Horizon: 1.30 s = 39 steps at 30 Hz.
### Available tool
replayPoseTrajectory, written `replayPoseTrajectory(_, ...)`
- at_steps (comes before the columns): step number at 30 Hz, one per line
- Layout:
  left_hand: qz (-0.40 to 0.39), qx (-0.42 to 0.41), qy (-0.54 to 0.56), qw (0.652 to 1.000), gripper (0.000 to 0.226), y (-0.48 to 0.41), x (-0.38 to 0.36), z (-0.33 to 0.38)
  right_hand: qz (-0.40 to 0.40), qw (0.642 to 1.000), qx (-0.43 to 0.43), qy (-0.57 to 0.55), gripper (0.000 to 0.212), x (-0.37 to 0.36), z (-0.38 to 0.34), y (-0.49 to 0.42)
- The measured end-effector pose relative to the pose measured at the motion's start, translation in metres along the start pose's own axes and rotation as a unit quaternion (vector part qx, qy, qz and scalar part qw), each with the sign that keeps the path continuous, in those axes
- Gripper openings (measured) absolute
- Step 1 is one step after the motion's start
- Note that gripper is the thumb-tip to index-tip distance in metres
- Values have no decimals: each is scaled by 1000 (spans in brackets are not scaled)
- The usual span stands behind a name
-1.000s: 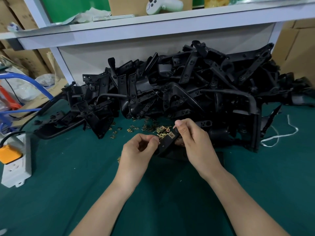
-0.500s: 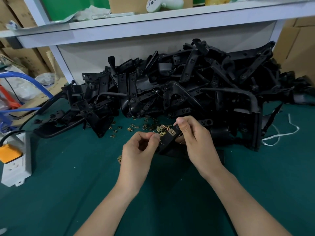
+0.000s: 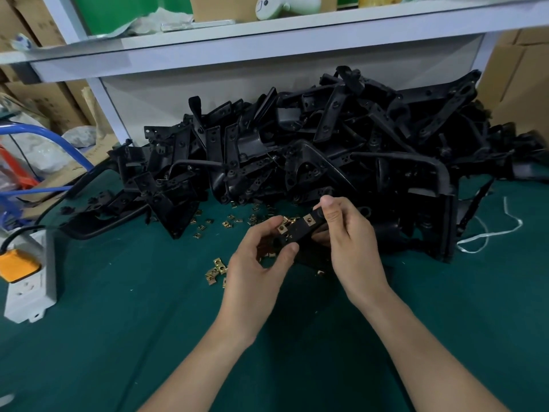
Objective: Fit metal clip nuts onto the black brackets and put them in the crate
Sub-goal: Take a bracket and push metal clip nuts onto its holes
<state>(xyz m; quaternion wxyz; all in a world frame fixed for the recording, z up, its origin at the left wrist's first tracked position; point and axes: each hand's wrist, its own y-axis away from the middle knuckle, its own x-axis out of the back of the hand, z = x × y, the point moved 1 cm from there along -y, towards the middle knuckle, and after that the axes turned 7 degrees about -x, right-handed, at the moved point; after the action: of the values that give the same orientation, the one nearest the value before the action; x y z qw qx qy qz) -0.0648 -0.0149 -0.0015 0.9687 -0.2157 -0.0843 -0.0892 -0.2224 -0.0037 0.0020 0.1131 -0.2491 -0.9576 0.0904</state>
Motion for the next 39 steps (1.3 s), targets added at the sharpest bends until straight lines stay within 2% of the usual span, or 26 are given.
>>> replayPoseTrajectory(9,-6,-7,-1,1000,30,-2,2,-4,2,1000,-5,7,48,-3,3,0)
replayPoseTrajectory(14,1,-47,-59,997,33,-3,2,-5,8,1000,3,4,47,-2,3,-1)
replayPoseTrajectory(20,-15,-75,-107,991,23,-6,7,-11,-1,1000,-6,11,48,-3,4,-1)
replayPoseTrajectory(25,-14,-100,-153,983,27,-7,10,-13,-4,1000,-11,27,46,-5,5,0)
replayPoseTrajectory(33,-11,-123,-171,977,21,-9,16,-20,-4,999,-9,34,46,-5,4,0)
replayPoseTrajectory(39,-28,-97,-173,980,24,-8,11,-20,13,1000,3,15,48,-5,3,1)
